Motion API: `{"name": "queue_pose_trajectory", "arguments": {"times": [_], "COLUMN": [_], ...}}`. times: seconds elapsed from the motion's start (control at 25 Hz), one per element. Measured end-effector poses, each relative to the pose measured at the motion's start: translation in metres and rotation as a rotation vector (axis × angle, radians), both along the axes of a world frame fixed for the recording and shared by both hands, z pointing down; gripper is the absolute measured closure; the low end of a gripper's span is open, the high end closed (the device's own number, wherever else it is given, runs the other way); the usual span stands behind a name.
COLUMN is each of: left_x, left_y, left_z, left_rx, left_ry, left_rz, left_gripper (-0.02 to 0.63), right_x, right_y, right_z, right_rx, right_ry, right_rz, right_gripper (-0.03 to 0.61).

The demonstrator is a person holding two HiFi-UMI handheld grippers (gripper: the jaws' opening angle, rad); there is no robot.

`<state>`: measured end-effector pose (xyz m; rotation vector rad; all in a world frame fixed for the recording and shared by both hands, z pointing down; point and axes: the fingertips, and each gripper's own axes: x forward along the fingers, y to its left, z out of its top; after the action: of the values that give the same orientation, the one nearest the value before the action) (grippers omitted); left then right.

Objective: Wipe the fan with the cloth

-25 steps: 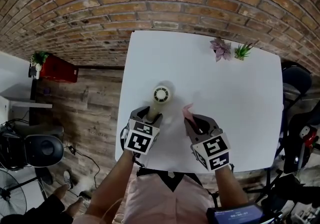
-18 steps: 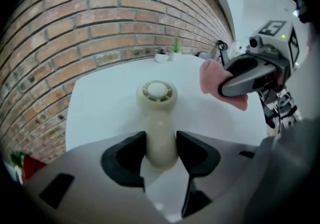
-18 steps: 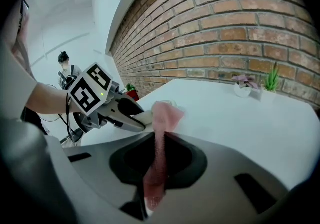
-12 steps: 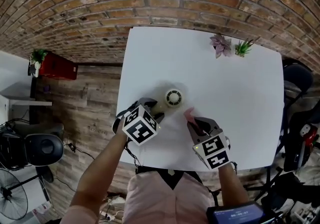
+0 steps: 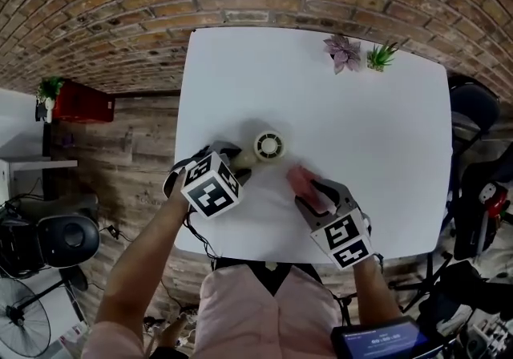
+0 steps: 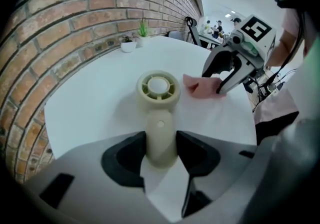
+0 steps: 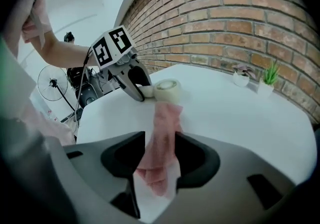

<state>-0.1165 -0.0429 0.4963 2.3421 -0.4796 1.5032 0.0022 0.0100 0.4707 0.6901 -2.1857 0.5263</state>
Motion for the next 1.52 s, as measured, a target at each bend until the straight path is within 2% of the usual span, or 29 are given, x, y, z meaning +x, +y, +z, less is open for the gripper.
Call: {"name": "queue_pose_trajectory", "arguments": {"times": [0.16,0.24,0.28,0.44,0.56,0.68,0.92,1.12,1.52], "left_x": [0.002,0.003,0.003,0.006,0.007,0.006,0.005,0.004,0.004], "left_y": [0.001,-0.001,-0.002,-0.002,0.002,0.002,0.001,0.003,0.003], "left_z": [0.0,0.004,0.007,0.008,0.002,0.002,0.001,0.002,0.001], "left_rx": [-0.01,-0.006,0.0,-0.014,-0.04,-0.043,-0.04,-0.038,-0.038], "left_ry": [-0.018,-0.028,-0.032,-0.046,-0.049,-0.055,-0.053,-0.054,-0.05], "left_rz": [0.064,0.096,0.112,0.153,0.176,0.223,0.275,0.283,0.294], "left_gripper": [0.413,0.413,0.413,0.413,0.413,0.413,0.414,0.413,0.413], "right_x": [0.0,-0.003,-0.007,-0.033,-0.045,-0.057,-0.068,-0.077,-0.067], "right_y": [-0.001,-0.004,-0.002,0.012,0.017,0.018,0.002,-0.009,-0.026], "right_z": [0.013,0.015,0.011,-0.007,-0.004,0.001,0.012,0.013,0.013], "right_rx": [0.013,0.039,0.035,-0.084,-0.167,-0.212,-0.232,-0.224,-0.234], "right_ry": [0.021,0.046,0.037,-0.098,-0.122,-0.128,-0.162,-0.167,-0.171], "right_rz": [-0.003,-0.022,-0.041,-0.095,-0.134,-0.16,-0.04,0.018,0.127], "right_gripper": [0.398,0.526,0.539,0.545,0.545,0.545,0.545,0.545,0.545]}}
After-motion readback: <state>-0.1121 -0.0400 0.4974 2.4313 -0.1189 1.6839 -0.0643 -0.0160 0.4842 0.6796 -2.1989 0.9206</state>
